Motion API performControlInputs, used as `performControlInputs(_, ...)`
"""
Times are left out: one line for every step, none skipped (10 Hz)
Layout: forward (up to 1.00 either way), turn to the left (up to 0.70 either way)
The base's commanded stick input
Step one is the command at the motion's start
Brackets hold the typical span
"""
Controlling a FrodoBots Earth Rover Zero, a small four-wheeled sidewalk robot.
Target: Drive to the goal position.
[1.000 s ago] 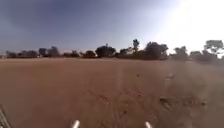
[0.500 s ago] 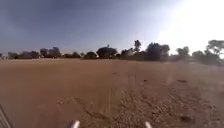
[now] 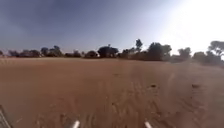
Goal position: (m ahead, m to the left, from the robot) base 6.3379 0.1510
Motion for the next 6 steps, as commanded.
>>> performControlInputs(1.00, -0.01)
performControlInputs(1.00, 0.00)
performControlInputs(1.00, -0.02)
performControlInputs(1.00, -0.25)
performControlInputs(1.00, -0.35)
performControlInputs(1.00, -0.19)
